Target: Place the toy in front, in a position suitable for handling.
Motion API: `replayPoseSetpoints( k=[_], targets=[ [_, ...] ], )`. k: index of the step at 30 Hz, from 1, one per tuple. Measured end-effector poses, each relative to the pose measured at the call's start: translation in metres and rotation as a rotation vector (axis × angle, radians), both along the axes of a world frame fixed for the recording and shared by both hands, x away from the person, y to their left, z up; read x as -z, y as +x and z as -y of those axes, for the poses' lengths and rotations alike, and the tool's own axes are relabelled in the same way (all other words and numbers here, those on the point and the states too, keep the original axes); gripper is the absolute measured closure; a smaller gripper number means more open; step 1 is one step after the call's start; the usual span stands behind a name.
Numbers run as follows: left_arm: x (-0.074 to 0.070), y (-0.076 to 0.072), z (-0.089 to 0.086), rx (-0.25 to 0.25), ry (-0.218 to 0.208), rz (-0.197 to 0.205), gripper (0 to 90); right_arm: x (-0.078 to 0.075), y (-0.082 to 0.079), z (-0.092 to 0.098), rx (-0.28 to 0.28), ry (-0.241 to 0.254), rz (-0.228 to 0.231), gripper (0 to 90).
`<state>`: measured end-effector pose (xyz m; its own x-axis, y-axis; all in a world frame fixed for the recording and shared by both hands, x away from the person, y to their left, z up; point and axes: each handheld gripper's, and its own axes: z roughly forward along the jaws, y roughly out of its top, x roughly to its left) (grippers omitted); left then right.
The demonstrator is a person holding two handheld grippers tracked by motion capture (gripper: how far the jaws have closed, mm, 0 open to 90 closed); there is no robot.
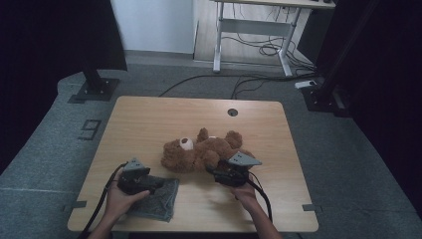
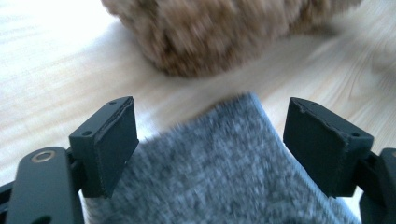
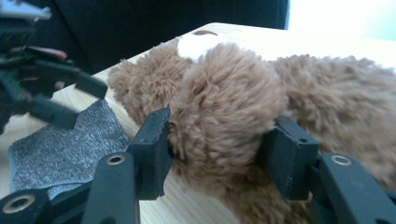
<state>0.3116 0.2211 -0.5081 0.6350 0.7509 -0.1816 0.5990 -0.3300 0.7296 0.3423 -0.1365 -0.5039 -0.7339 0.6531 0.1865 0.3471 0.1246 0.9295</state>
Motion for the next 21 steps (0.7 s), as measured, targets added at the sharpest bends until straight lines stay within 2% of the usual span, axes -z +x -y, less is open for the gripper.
replayPoseSetpoints(
  k=[2,3,4,5,14,16,17,20,21],
  targets=[
    [0.004,-0.006,0.004,0.015,0.013,0.0,18.0,0.001,0.0,0.001,0.002,-0.001,0.0,44.8],
    [0.011,-0.012,0.011,0.032,0.048,-0.004,17.7,0.001,-0.001,0.004,0.006,-0.001,-0.002,44.6],
    [0.011,-0.012,0.011,0.032,0.048,-0.004,17.7,0.001,-0.001,0.004,0.006,-0.001,-0.002,44.6],
    [0.016,-0.016,0.015,0.038,0.079,-0.009,17.4,0.002,-0.001,0.006,0.011,0.003,-0.003,44.4],
    [0.031,-0.018,0.018,0.01,0.135,-0.015,15.3,0.001,-0.001,0.011,0.02,0.006,-0.004,43.4],
    [0.032,-0.018,0.019,0.007,0.148,-0.005,15.6,0.001,-0.001,0.012,0.023,0.006,-0.003,43.1],
    [0.034,-0.02,0.022,0.002,0.173,0.018,16.1,0.001,-0.002,0.013,0.024,0.008,-0.004,43.1],
    [0.035,-0.022,0.024,-0.005,0.191,0.039,16.9,0.002,-0.002,0.013,0.024,0.006,-0.006,42.9],
    [0.035,-0.022,0.023,-0.004,0.192,0.039,20.3,0.002,-0.002,0.014,0.031,0.006,-0.004,42.9]
  ],
)
